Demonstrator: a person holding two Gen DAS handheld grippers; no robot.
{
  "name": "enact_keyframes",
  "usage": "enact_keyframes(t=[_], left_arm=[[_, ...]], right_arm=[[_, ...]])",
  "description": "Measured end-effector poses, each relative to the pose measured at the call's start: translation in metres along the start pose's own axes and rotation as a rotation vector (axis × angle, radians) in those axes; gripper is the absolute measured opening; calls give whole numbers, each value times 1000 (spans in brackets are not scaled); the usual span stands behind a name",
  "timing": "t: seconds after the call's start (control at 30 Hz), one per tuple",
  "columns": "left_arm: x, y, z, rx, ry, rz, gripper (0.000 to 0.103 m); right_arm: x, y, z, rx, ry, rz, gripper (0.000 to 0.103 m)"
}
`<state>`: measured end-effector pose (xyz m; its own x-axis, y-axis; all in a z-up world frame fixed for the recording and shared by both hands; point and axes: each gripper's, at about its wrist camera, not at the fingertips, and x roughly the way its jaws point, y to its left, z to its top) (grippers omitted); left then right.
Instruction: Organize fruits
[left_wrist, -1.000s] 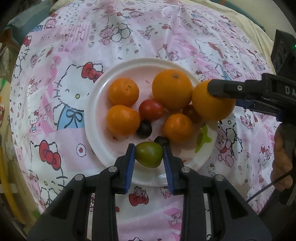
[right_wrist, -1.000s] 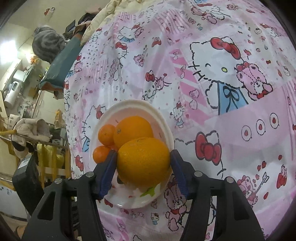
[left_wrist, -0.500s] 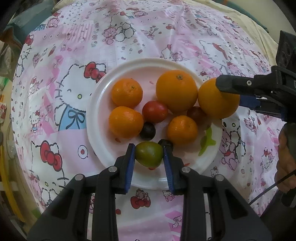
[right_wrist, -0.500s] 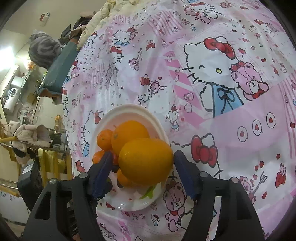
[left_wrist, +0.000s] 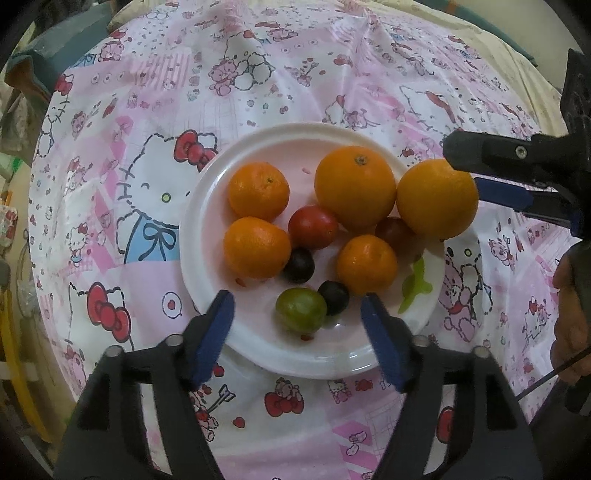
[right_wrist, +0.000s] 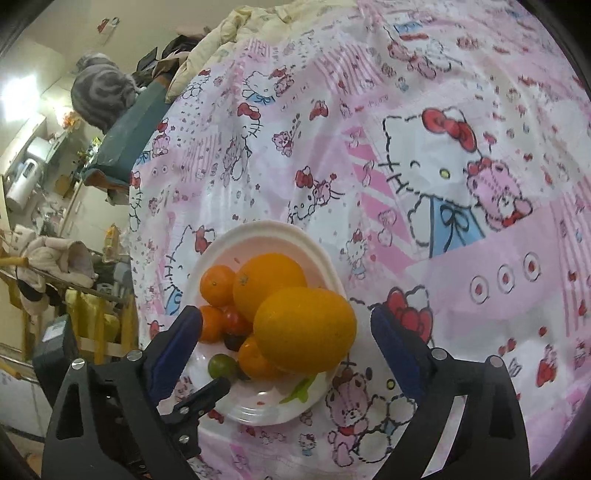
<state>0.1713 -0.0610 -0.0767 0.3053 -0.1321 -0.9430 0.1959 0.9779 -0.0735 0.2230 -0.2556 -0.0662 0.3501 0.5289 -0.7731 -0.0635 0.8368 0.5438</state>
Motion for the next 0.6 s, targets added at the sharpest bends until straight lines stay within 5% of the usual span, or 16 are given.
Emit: enact_keyframes(t=[0.17,0.6], left_arm=[[-14,3,1,-18,-59,-13,89],[-78,20,-5,-84,-249,111,90]], right_arm=[[-8,6,0,-53,-24,-32,99],[-68,35,-21,-160,-161,-57,103]])
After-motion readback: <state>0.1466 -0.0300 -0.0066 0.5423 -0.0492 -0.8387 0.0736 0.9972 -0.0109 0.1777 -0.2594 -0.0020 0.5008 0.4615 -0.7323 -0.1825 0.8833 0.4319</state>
